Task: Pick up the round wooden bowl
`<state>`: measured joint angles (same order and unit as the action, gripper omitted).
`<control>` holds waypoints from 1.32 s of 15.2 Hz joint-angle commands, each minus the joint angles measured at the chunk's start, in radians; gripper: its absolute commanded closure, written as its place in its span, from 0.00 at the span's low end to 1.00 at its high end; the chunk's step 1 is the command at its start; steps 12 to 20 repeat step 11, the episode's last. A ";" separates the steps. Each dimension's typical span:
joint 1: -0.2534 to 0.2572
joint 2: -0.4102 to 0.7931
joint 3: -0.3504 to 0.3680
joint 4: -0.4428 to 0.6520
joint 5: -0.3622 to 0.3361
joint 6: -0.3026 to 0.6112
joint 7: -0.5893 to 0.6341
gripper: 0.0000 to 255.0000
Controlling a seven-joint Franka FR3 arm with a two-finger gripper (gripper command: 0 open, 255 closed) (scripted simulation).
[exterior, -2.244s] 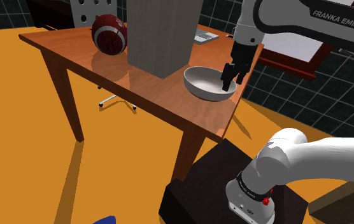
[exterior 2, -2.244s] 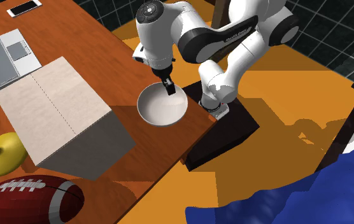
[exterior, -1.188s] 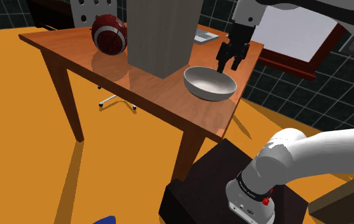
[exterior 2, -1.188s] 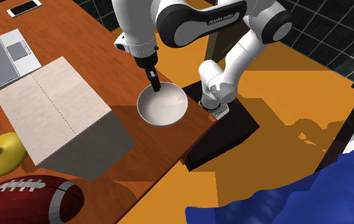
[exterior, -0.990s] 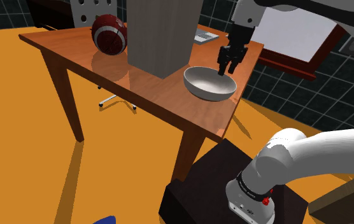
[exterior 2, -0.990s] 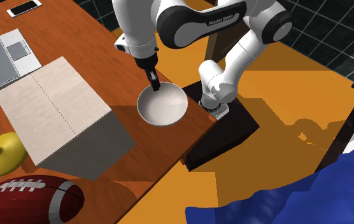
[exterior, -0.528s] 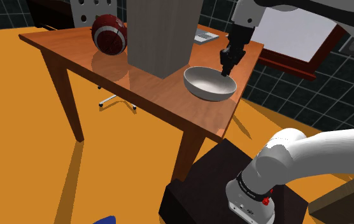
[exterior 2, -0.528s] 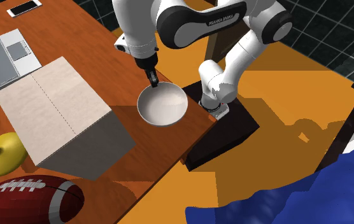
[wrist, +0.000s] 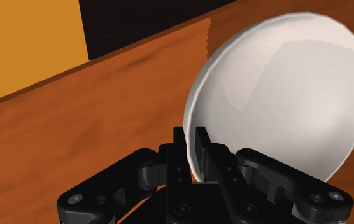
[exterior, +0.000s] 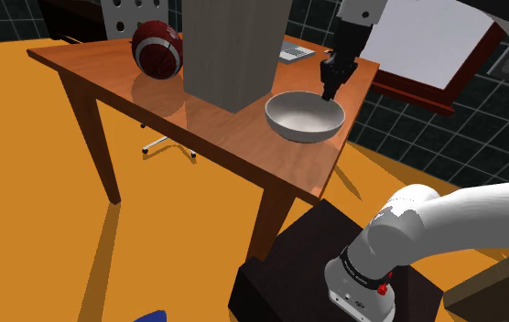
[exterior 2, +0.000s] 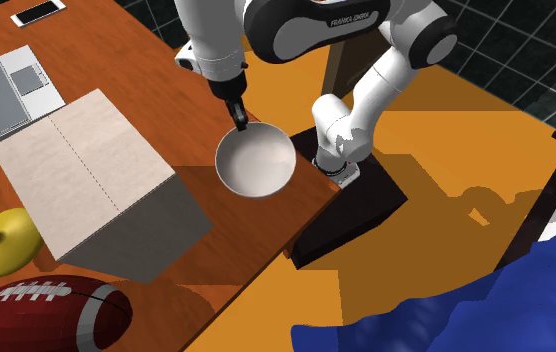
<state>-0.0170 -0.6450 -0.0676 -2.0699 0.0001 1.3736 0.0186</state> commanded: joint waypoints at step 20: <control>0.003 0.066 0.000 0.192 0.004 -0.126 0.001 1.00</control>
